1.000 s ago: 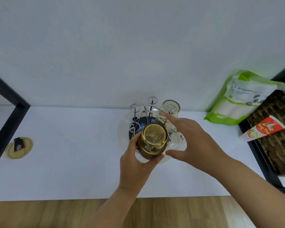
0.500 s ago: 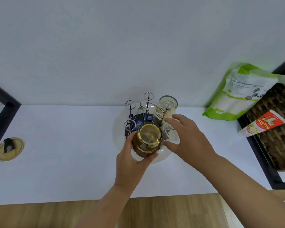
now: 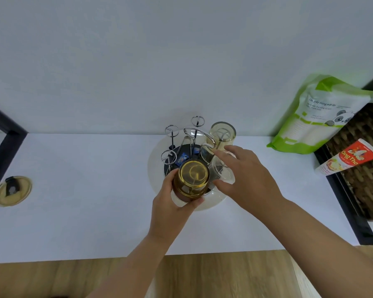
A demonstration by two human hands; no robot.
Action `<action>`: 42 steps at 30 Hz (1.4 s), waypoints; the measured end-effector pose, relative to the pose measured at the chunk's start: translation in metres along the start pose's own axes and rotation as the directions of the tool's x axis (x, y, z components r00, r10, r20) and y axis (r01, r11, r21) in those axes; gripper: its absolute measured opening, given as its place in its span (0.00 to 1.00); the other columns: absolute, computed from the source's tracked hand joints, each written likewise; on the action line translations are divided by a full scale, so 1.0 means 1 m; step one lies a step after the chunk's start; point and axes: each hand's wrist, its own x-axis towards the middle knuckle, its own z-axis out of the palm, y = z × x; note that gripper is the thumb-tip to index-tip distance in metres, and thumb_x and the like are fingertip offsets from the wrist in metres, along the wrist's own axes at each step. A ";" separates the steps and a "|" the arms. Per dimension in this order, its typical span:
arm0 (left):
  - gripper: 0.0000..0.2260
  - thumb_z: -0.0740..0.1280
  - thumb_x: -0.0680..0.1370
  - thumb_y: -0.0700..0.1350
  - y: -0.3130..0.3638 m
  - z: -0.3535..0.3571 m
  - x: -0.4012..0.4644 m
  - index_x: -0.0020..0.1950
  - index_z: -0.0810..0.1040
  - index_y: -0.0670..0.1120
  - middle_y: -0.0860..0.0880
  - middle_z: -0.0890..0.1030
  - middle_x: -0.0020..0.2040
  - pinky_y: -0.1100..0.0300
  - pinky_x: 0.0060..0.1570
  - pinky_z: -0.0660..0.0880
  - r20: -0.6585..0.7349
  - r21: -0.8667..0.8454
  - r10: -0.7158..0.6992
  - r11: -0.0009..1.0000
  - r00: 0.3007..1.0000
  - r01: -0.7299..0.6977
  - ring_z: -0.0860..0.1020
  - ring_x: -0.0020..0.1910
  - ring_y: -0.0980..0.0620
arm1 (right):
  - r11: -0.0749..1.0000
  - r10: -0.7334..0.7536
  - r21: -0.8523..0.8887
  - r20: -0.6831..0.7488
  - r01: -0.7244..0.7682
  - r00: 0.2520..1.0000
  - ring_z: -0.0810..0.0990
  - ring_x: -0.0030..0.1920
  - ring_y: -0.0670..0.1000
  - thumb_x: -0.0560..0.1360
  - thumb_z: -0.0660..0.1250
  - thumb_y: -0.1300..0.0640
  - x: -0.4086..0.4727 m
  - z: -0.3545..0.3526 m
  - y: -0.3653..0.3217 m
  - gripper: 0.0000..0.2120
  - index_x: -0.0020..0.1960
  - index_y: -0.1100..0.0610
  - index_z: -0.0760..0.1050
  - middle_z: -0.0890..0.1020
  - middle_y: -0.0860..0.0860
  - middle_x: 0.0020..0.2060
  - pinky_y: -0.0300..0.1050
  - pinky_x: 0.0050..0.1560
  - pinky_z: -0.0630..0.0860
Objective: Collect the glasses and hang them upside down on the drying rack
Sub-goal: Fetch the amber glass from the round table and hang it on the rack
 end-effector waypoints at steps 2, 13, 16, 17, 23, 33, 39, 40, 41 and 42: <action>0.37 0.81 0.68 0.59 0.001 -0.002 0.003 0.73 0.68 0.63 0.65 0.79 0.65 0.73 0.62 0.71 0.024 0.010 -0.001 1.000 1.000 0.000 0.74 0.68 0.63 | 1.000 -0.004 -0.010 0.002 0.004 1.000 0.65 0.73 0.52 0.74 0.76 0.45 0.001 -0.001 0.000 0.35 0.78 0.43 0.69 0.72 0.47 0.75 0.48 0.59 0.73; 0.39 0.81 0.70 0.59 0.004 -0.028 0.011 0.77 0.67 0.62 0.65 0.76 0.70 0.66 0.67 0.72 0.094 0.073 0.025 0.997 0.995 -0.032 0.72 0.72 0.62 | 1.000 -0.015 0.019 -0.004 0.015 1.000 0.65 0.75 0.52 0.74 0.76 0.46 -0.005 0.002 -0.007 0.34 0.78 0.44 0.70 0.72 0.47 0.76 0.51 0.61 0.76; 0.40 0.80 0.69 0.63 0.003 -0.037 0.013 0.78 0.66 0.62 0.67 0.75 0.71 0.74 0.64 0.69 0.107 0.075 0.019 0.997 0.994 -0.027 0.70 0.73 0.65 | 0.999 -0.020 0.033 -0.029 0.021 0.999 0.65 0.75 0.52 0.73 0.76 0.46 -0.009 0.005 -0.010 0.34 0.77 0.46 0.71 0.73 0.49 0.74 0.52 0.62 0.76; 0.40 0.79 0.69 0.64 0.004 -0.039 0.013 0.78 0.66 0.62 0.68 0.75 0.71 0.76 0.63 0.67 0.111 0.079 0.019 0.996 0.994 -0.028 0.70 0.72 0.66 | 0.999 -0.022 0.035 -0.041 0.023 0.999 0.66 0.75 0.53 0.74 0.76 0.46 -0.011 0.005 -0.011 0.34 0.77 0.47 0.72 0.74 0.49 0.74 0.52 0.62 0.76; 0.39 0.79 0.71 0.59 0.002 -0.050 0.021 0.78 0.65 0.64 0.70 0.73 0.72 0.69 0.66 0.66 0.171 0.117 -0.006 0.993 0.985 -0.014 0.68 0.73 0.67 | 0.998 -0.045 0.048 -0.065 0.048 0.997 0.66 0.75 0.55 0.73 0.75 0.41 -0.016 0.002 -0.016 0.34 0.77 0.49 0.72 0.74 0.51 0.74 0.58 0.65 0.76; 0.40 0.77 0.72 0.62 0.010 -0.075 0.014 0.78 0.59 0.72 0.75 0.66 0.71 0.73 0.63 0.64 0.118 0.152 -0.024 0.988 0.993 0.006 0.64 0.71 0.75 | 0.996 -0.032 0.089 0.022 0.030 0.999 0.54 0.82 0.50 0.69 0.66 0.24 -0.021 -0.023 0.000 0.44 0.80 0.42 0.66 0.64 0.45 0.81 0.59 0.77 0.64; 0.32 0.65 0.78 0.68 0.048 -0.069 -0.004 0.80 0.59 0.67 0.73 0.61 0.78 0.75 0.68 0.60 0.059 0.331 0.251 0.908 0.966 -0.256 0.60 0.77 0.69 | 0.996 -0.089 0.035 0.089 0.086 0.992 0.39 0.84 0.44 0.67 0.60 0.18 -0.022 -0.021 0.004 0.50 0.83 0.39 0.59 0.51 0.42 0.85 0.54 0.79 0.52; 0.32 0.64 0.79 0.67 0.052 -0.064 -0.004 0.81 0.59 0.64 0.69 0.60 0.80 0.71 0.72 0.58 0.105 0.364 0.294 0.878 0.950 -0.311 0.58 0.80 0.65 | 0.995 -0.098 0.016 0.112 0.097 0.989 0.37 0.83 0.45 0.67 0.60 0.18 -0.023 -0.020 0.005 0.50 0.83 0.39 0.57 0.49 0.42 0.85 0.57 0.80 0.51; 0.32 0.63 0.80 0.66 0.055 -0.058 -0.004 0.82 0.58 0.62 0.66 0.58 0.82 0.66 0.73 0.57 0.150 0.403 0.314 0.846 0.937 -0.348 0.54 0.82 0.62 | 0.995 -0.102 -0.001 0.134 0.103 0.986 0.36 0.83 0.45 0.67 0.60 0.18 -0.024 -0.019 0.005 0.50 0.83 0.39 0.56 0.47 0.42 0.85 0.59 0.82 0.50; 0.32 0.62 0.81 0.66 0.057 -0.053 -0.002 0.83 0.57 0.60 0.64 0.56 0.83 0.62 0.74 0.56 0.182 0.441 0.318 0.819 0.930 -0.367 0.51 0.83 0.60 | 0.994 -0.101 -0.015 0.150 0.104 0.984 0.34 0.83 0.46 0.67 0.61 0.19 -0.024 -0.017 0.005 0.51 0.84 0.39 0.54 0.45 0.43 0.85 0.61 0.82 0.49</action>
